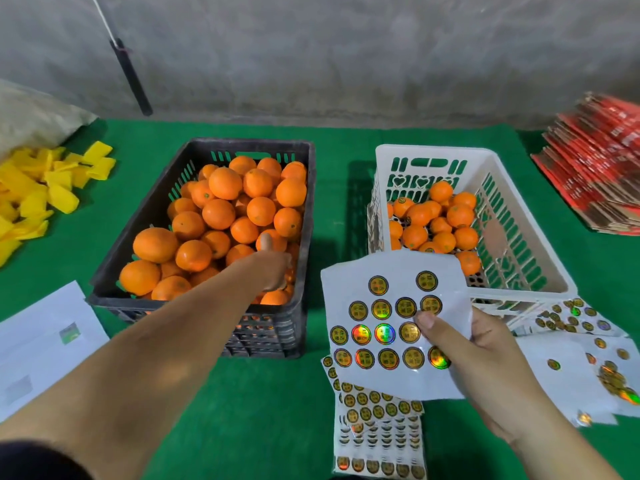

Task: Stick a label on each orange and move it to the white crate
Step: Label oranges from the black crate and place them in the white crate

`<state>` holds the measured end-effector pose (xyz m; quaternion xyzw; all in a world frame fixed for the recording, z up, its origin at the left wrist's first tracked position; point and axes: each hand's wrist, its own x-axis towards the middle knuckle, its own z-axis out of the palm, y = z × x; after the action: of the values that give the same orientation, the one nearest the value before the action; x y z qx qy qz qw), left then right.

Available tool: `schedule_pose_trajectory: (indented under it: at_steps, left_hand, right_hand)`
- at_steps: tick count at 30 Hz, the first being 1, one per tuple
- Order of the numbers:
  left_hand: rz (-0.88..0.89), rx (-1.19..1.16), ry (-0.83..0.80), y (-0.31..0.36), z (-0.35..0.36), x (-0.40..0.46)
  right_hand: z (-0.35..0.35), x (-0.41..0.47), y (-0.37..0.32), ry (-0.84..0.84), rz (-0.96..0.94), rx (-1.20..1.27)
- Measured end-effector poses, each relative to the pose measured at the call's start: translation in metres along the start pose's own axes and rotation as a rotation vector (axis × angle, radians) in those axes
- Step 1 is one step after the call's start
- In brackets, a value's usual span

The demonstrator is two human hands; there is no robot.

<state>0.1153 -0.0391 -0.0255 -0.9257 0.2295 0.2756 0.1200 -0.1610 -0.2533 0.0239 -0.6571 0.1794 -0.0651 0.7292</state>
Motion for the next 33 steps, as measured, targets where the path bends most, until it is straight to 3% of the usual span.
schedule_pose_trajectory:
  at_steps: [4, 6, 8, 11, 16, 21, 26, 30, 33]
  left_hand:
    - [0.026, 0.214, 0.033, 0.011, 0.015, 0.018]
    - [-0.067, 0.147, 0.088, 0.010, 0.020, 0.019]
    - [-0.134, 0.006, 0.258, 0.008, 0.017, 0.020]
    - [-0.103, 0.008, 0.675, 0.002, 0.012, 0.031]
    - [-0.110, 0.001, 0.566, 0.005, -0.010, 0.044]
    - [-0.058, 0.157, 0.708, -0.003, -0.022, 0.053]
    - [-0.032, -0.436, 0.611, -0.027, -0.033, 0.028]
    - [0.151, -1.525, 0.418, -0.019, -0.024, -0.050]
    - [0.375, -2.003, 0.209, 0.010, -0.001, -0.110]
  right_hand:
    - [0.000, 0.000, 0.007, 0.000, 0.030, 0.037]
    - [0.002, 0.002, 0.008, 0.002, 0.040, 0.045]
    - [0.000, 0.003, 0.009, -0.008, 0.041, 0.046]
    - [-0.004, 0.003, 0.011, -0.009, 0.041, 0.070]
    - [-0.006, 0.006, 0.011, -0.010, 0.046, 0.059]
    - [-0.012, 0.006, 0.008, -0.003, 0.027, 0.072]
    - [-0.019, 0.004, 0.007, 0.044, 0.019, 0.118]
    - [-0.019, 0.007, 0.001, 0.048, -0.008, 0.119]
    - [-0.019, 0.008, -0.002, 0.062, -0.018, 0.120]
